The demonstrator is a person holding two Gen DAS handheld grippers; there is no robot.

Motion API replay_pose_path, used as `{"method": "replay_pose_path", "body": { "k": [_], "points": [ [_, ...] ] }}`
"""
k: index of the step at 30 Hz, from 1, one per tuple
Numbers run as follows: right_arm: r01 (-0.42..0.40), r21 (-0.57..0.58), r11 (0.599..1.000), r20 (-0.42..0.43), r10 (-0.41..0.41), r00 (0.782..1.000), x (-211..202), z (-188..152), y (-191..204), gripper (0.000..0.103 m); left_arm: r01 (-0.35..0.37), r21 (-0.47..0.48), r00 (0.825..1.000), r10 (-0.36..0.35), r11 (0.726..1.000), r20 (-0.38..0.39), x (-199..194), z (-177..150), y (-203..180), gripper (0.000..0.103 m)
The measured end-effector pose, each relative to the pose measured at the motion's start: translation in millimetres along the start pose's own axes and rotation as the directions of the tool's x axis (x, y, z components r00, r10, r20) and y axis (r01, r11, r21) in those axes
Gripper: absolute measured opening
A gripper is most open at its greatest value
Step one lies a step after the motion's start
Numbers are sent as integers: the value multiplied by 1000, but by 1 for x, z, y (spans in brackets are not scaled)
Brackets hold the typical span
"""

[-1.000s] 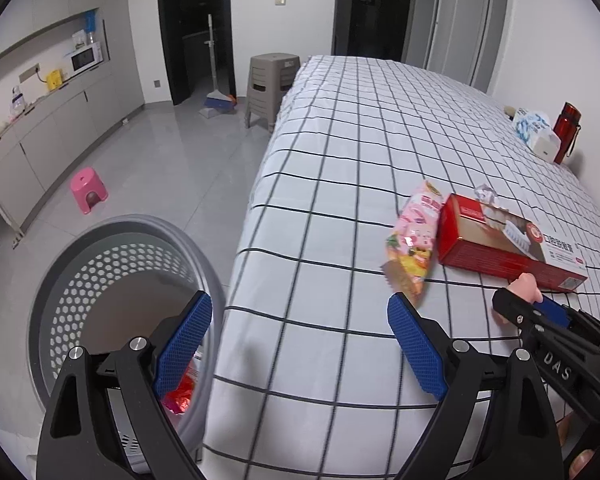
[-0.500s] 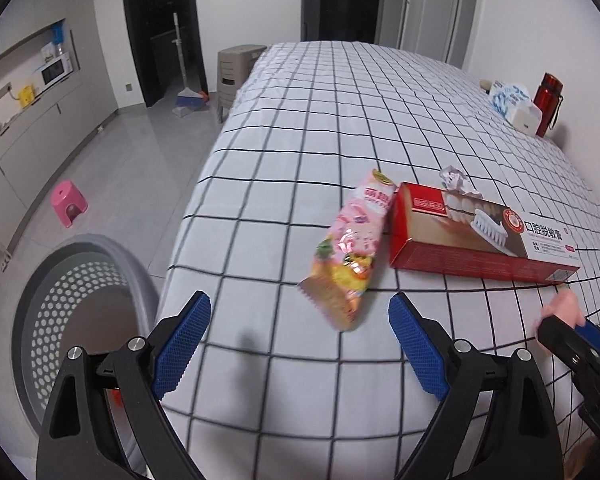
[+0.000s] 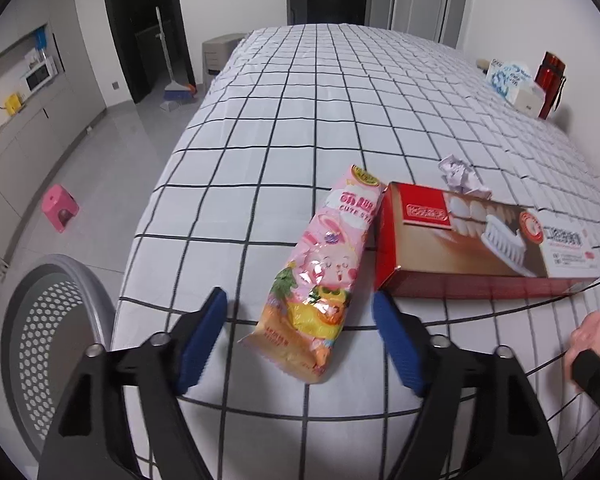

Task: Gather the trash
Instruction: 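Grasp the pink pig toy with right tool while left grasps the snack wrapper, then carry wrapper and pig toy over the basket and open both tools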

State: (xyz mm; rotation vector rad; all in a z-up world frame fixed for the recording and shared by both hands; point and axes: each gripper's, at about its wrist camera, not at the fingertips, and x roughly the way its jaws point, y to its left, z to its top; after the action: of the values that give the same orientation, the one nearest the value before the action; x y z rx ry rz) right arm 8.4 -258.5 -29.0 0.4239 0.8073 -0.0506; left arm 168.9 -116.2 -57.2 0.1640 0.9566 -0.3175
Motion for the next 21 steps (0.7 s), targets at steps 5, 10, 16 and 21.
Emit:
{"method": "replay_pose_path", "body": {
  "k": [5,10,16,21],
  "points": [
    [-4,1,1000,2,4,1000,-1,-2,1,44,12,4,1000,-12,1000,5,-4,0,0,34],
    [-3,-4,1000,3,3,1000,-1,-4,2,44,28,-18,1000,-28,999,3,-12,-9,6,32],
    [-2,-17,1000,-2,2,1000,-2,-6,9,44,14,-45,1000,-13,999,26,-34,-24,18,32],
    [-12,-45,999,-11,12,1000,-2,-9,26,44,-7,-75,998,12,997,61,-61,-43,39,32]
  ]
}}
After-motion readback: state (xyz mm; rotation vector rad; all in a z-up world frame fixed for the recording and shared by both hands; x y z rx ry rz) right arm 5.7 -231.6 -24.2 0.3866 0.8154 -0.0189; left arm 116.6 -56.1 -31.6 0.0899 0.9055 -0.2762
